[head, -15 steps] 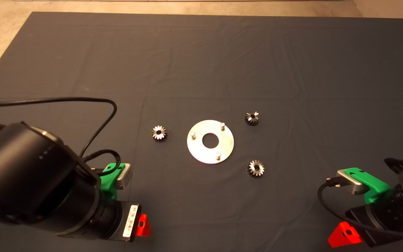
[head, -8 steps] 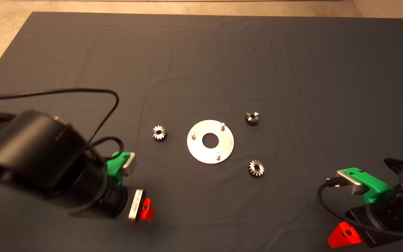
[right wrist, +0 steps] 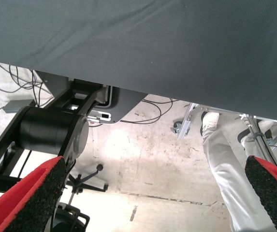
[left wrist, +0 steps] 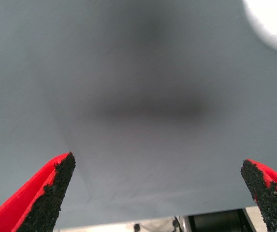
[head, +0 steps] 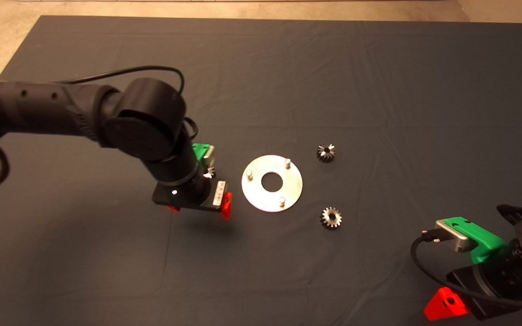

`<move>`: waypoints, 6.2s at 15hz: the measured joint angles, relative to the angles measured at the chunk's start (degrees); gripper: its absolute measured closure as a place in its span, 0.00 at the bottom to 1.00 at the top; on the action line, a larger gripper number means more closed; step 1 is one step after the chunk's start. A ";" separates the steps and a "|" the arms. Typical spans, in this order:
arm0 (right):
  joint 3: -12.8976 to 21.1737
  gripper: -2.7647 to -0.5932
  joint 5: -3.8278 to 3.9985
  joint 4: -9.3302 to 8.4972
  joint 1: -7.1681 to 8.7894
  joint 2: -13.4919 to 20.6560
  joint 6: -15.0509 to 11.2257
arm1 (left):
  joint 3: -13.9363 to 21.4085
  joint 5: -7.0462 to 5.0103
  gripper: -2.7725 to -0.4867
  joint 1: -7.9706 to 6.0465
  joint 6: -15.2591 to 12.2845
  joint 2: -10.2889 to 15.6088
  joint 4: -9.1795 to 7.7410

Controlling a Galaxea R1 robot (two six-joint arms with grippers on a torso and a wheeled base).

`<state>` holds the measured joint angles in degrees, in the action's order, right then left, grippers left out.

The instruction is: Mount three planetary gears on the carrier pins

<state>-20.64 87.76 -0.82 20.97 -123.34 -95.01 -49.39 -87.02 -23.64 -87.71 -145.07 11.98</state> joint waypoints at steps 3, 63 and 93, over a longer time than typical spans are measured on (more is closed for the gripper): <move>0.00 0.01 0.06 0.00 0.00 -0.35 0.00 | -4.13 -0.13 0.13 0.02 1.74 -1.96 0.09; 0.09 0.01 0.09 0.00 0.00 -1.24 -0.02 | -31.48 -0.09 0.24 3.79 23.90 -9.50 3.74; 0.11 0.01 0.11 0.00 -0.02 -1.27 0.00 | -29.14 -0.05 0.56 3.77 19.77 -7.93 3.72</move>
<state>-20.53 87.87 -0.82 20.94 -124.61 -95.01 -78.53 -87.07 -19.87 -67.94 -153.00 15.70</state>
